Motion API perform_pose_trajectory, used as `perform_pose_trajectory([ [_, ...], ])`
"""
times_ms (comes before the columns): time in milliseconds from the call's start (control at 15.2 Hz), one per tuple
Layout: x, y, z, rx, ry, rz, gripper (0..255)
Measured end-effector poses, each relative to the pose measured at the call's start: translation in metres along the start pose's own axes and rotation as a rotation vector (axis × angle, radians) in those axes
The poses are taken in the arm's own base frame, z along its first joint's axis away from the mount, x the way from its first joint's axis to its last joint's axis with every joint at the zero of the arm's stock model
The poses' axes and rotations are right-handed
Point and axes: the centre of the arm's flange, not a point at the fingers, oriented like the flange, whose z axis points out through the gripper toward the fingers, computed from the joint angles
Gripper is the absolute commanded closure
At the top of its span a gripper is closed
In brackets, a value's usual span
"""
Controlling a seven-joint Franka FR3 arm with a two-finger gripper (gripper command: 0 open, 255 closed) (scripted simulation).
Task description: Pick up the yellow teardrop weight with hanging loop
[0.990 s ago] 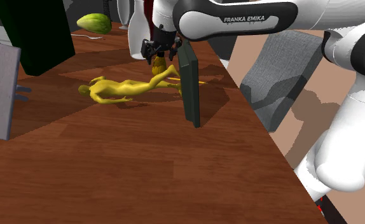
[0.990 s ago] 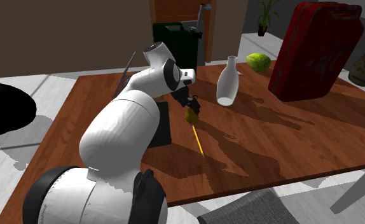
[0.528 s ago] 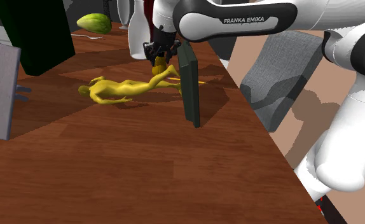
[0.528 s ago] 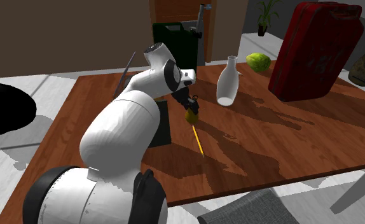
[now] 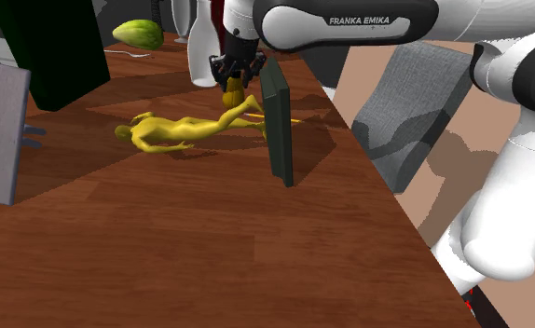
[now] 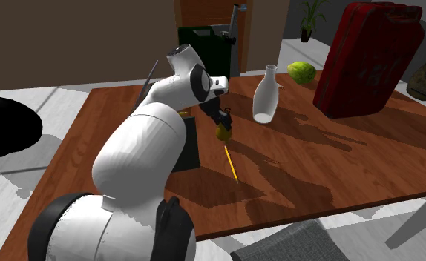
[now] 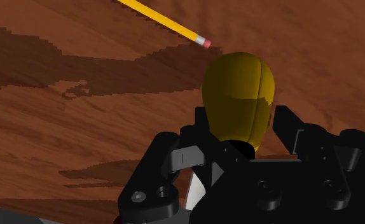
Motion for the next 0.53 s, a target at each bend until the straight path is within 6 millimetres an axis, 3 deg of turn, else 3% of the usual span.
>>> perform_pose_trajectory([
  [528,0.018,0.007,-0.037,0.000,0.000,0.000,255],
])
